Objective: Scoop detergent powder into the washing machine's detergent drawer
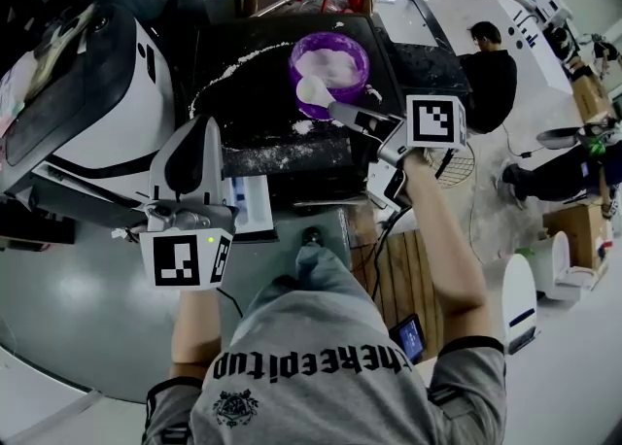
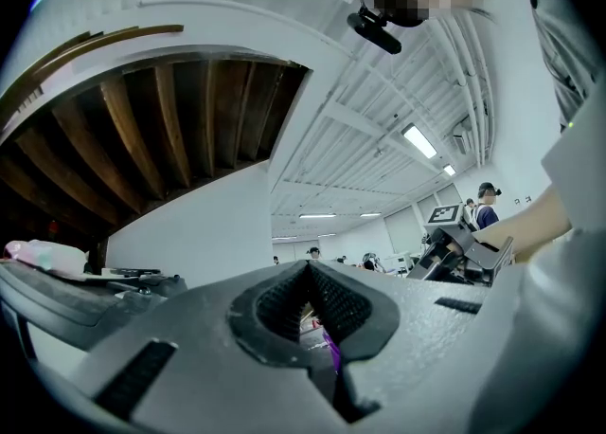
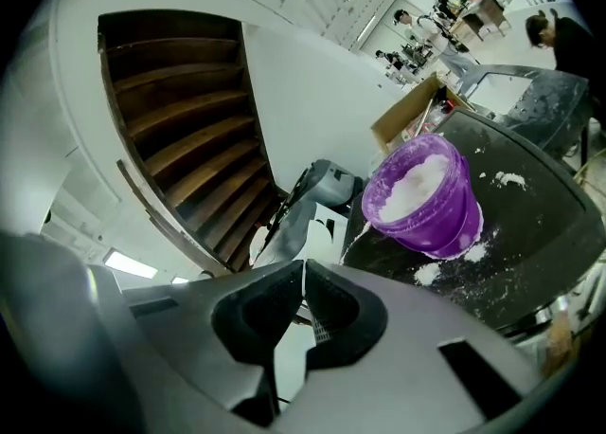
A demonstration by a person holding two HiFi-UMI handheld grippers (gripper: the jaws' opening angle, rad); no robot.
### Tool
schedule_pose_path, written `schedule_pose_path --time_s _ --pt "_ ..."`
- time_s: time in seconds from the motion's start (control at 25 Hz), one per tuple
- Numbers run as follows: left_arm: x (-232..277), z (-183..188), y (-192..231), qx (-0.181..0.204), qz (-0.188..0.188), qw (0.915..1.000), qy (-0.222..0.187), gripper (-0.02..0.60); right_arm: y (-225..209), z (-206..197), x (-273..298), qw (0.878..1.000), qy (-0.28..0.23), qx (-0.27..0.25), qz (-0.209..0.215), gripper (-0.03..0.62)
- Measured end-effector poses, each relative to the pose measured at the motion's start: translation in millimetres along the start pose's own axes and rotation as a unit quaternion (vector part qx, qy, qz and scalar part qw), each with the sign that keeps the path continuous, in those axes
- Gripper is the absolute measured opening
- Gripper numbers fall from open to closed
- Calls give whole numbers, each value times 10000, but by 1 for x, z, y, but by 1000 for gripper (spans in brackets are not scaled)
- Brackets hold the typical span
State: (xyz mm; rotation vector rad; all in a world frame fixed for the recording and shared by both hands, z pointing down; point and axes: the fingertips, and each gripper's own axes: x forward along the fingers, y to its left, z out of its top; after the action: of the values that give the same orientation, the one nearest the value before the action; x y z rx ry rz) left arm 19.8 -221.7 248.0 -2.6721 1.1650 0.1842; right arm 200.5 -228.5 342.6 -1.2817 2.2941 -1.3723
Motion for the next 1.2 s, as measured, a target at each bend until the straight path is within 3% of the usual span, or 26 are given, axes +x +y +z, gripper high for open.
schedule_pose_path --time_s 0.52,0.72,0.88,1.0,1.2 --pt "-76 4 17 2 198 9998 53 3 32 -72 14 9999 -17 -72 -97 6" --pt "-94 4 24 -2 267 9996 97 3 48 -95 27 9999 -50 76 63 6" --pt "-112 -4 32 -11 313 9994 122 3 45 -116 37 9999 -76 -21 -150 6" --pt "-129 -14 39 -18 344 9993 126 3 49 -137 52 9999 -101 -21 -17 6" --pt "-128 -11 38 -52 434 9987 246 3 50 -140 54 10000 -59 40 27 6"
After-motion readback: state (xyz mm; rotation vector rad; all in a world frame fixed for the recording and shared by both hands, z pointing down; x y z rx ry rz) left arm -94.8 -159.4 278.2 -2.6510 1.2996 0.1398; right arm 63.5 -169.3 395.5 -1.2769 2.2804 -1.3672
